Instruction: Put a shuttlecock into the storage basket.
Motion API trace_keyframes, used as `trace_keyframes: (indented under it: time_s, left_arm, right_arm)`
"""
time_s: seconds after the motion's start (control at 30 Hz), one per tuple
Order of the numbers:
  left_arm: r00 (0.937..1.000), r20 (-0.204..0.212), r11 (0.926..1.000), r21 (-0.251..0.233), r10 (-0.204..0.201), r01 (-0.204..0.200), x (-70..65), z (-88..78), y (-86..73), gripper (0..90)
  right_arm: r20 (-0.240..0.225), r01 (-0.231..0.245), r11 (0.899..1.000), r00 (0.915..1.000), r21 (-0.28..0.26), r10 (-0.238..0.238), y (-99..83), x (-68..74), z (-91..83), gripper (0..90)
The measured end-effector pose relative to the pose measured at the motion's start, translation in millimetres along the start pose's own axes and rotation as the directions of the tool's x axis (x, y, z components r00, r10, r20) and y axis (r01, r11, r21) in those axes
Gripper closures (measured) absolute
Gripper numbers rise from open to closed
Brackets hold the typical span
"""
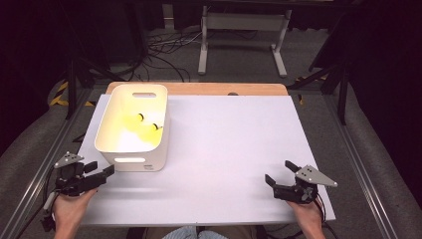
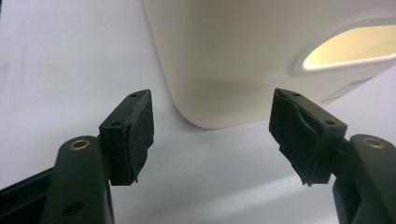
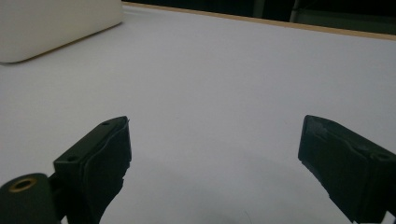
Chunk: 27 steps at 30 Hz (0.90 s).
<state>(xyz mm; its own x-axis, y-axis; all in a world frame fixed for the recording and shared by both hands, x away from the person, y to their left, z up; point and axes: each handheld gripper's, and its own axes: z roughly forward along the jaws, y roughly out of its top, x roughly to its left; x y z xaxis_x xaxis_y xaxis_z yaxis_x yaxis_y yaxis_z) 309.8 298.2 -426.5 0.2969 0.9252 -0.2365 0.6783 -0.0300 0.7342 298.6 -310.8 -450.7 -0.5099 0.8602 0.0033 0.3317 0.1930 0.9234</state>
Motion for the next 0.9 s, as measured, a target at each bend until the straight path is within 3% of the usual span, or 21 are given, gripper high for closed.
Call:
trace_keyframes:
  time_s: [0.37,0.9]
  left_arm:
    - [0.9996,0.029,0.9987,-0.052,0.001,0.000,-14.4,2.0,-8.7,29.9]
    - [0.9992,0.039,0.9967,-0.081,0.000,0.003,-19.3,4.5,-21.6,27.5]
  right_arm:
    - [-0.008,0.010,1.000,0.9999,0.001,-0.010,0.7,3.5,-0.3,9.8]
    - [-0.024,0.013,1.000,0.9996,-0.001,-0.013,0.0,10.4,-5.8,9.7]
